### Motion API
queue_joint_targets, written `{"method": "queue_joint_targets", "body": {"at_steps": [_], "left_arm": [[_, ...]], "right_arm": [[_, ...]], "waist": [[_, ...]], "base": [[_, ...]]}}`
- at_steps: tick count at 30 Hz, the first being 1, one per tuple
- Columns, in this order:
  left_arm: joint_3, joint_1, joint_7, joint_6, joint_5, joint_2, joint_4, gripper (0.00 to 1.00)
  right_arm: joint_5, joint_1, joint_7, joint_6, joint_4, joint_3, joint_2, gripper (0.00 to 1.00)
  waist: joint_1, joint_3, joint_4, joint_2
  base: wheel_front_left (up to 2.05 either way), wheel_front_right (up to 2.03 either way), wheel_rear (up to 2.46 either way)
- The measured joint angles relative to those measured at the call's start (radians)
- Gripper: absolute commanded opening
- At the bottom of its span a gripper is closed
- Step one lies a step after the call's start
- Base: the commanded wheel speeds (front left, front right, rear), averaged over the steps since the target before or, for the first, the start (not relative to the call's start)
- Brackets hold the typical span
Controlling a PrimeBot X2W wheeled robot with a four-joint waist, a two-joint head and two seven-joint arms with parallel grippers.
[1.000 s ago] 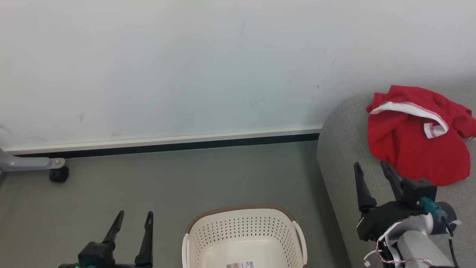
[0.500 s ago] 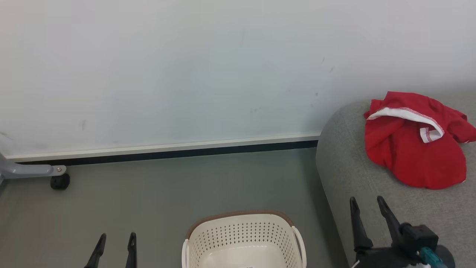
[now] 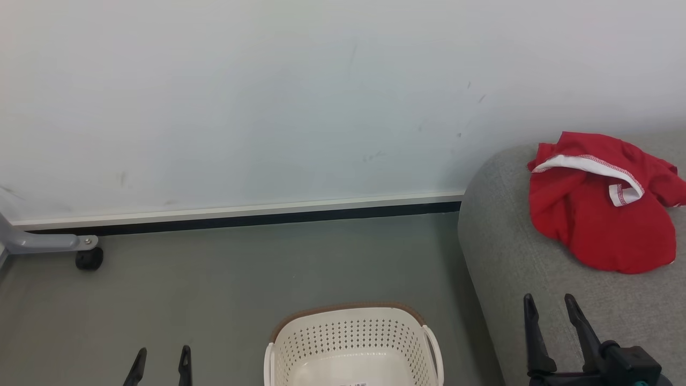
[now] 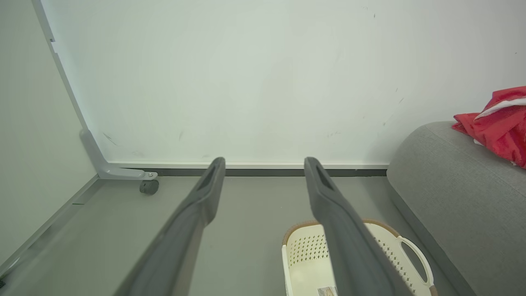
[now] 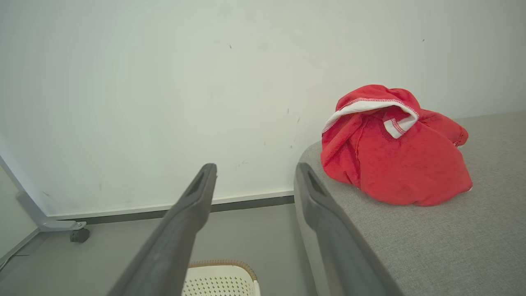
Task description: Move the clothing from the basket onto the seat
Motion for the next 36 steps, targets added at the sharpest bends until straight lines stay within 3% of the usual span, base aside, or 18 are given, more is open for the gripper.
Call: {"method": "queue_joint_targets", "body": {"at_steps": [28,29,36], "left_arm": [[0.016,0.017,0.0,0.001,0.055,-0.005,-0.026,1.0],[0.016,0.017,0.0,0.0,0.055,-0.005,-0.023,0.0],[0.01,0.032,0.011,-0.002,0.042,-0.03,0.024,0.0]], "right_arm": [[-0.024,0.058,0.001,-0.005,-0.064,-0.044,0.018,1.0],[-0.023,0.058,0.002,-0.005,-0.061,-0.044,0.018,0.0],[-0.013,0.086,0.011,-0.002,-0.011,-0.042,0.033,0.0]], "waist": [[0.0,-0.005,0.033,0.0001],[0.0,-0.005,0.033,0.0],[0.0,-0.004,0.033,0.0]], "base": [[0.0,0.0,0.0],[0.0,0.0,0.0],[0.0,0.0,0.0]]}}
